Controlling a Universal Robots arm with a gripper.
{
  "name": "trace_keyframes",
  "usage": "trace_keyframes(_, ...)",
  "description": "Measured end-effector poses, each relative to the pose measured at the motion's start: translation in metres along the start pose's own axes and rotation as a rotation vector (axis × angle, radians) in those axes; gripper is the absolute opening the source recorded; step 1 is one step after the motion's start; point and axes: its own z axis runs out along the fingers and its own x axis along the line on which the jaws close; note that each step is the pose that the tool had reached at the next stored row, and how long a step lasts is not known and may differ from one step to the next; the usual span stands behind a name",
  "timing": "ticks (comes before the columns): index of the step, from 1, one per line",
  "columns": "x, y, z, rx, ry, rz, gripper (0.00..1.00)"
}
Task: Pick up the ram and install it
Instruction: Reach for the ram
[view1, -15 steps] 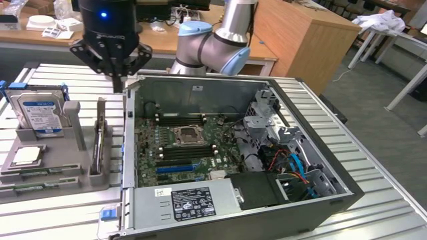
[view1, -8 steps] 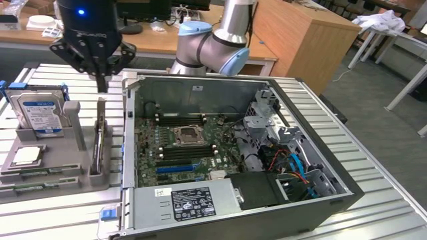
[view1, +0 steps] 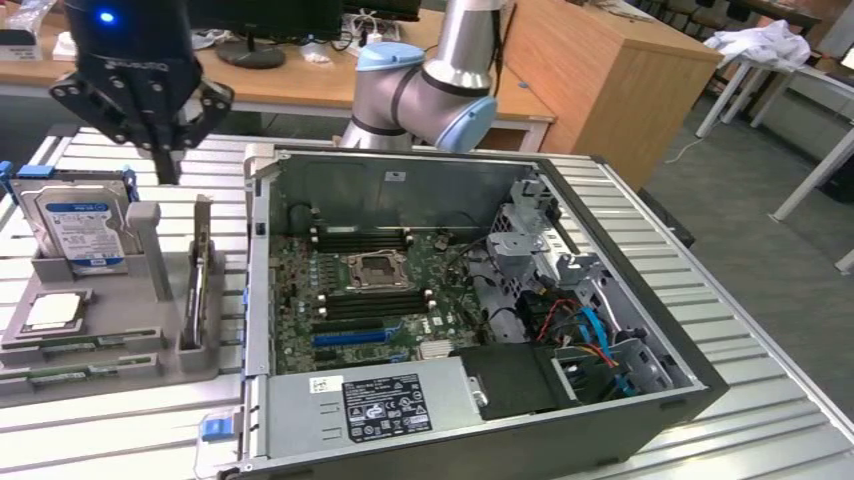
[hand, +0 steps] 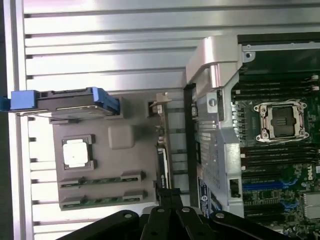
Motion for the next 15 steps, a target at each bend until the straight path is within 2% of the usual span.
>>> trace_keyframes(15,0.056,-0.004,-0.0009,0.0001,0.0,0.001,0.1)
